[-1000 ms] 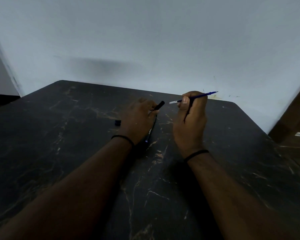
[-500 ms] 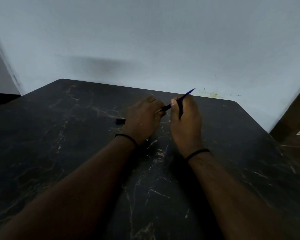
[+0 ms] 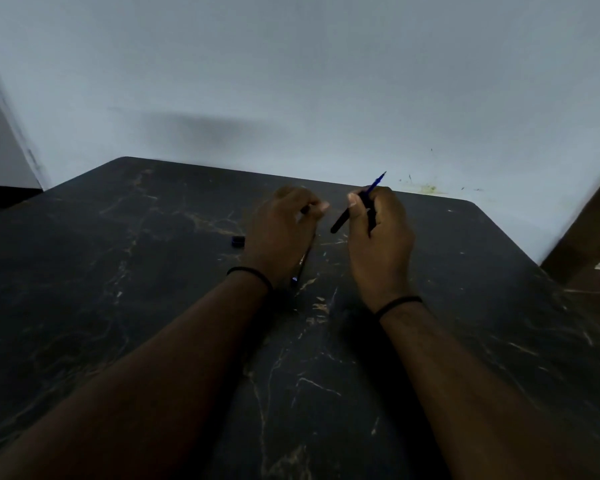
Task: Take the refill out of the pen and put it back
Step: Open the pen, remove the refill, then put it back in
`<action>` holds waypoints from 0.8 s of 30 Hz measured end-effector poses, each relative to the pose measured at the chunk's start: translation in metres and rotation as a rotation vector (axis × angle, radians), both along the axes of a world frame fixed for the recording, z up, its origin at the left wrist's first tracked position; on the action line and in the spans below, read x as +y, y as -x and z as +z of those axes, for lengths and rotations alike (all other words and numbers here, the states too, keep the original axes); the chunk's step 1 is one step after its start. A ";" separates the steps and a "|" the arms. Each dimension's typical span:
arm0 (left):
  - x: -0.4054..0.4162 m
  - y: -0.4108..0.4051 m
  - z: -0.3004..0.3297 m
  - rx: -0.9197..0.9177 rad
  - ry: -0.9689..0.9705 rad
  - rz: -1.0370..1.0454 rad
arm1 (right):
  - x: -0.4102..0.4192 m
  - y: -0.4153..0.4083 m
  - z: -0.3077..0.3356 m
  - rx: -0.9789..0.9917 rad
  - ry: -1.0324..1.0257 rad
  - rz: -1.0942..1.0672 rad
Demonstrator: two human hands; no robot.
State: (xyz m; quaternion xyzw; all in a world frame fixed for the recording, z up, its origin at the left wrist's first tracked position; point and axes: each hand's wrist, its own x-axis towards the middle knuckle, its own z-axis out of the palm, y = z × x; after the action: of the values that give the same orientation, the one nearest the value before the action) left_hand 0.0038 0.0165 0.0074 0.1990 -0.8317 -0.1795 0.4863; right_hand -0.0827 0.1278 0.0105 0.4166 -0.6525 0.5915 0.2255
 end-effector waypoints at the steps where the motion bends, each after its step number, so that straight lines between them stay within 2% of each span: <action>1: -0.002 -0.002 0.001 0.061 -0.048 0.084 | 0.000 0.001 0.000 -0.018 0.004 0.006; 3: -0.010 -0.007 0.004 0.124 -0.154 0.272 | 0.000 0.002 -0.001 -0.041 -0.007 0.017; 5: -0.022 -0.014 0.005 0.066 -0.246 0.402 | 0.000 0.002 -0.002 -0.037 -0.011 0.019; 9: -0.040 -0.022 -0.001 -0.342 -0.298 0.484 | 0.000 0.001 -0.002 -0.044 -0.045 0.026; 11: -0.040 -0.022 -0.003 -0.474 -0.251 0.519 | 0.000 0.000 -0.003 -0.046 -0.067 0.023; 14: -0.038 -0.020 -0.003 -0.556 -0.174 0.530 | 0.000 -0.001 -0.003 -0.046 -0.071 0.025; 19: -0.034 -0.018 0.001 -0.464 -0.173 0.433 | 0.000 0.000 -0.004 -0.043 -0.090 0.019; 24: -0.032 -0.015 0.003 -0.592 -0.149 0.370 | 0.000 -0.001 -0.003 -0.026 -0.086 0.020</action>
State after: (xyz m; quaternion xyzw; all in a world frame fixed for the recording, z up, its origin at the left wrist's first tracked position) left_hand 0.0191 -0.0150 0.0100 0.4247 -0.8709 -0.0834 0.2328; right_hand -0.0820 0.1281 0.0079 0.4246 -0.6761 0.5704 0.1929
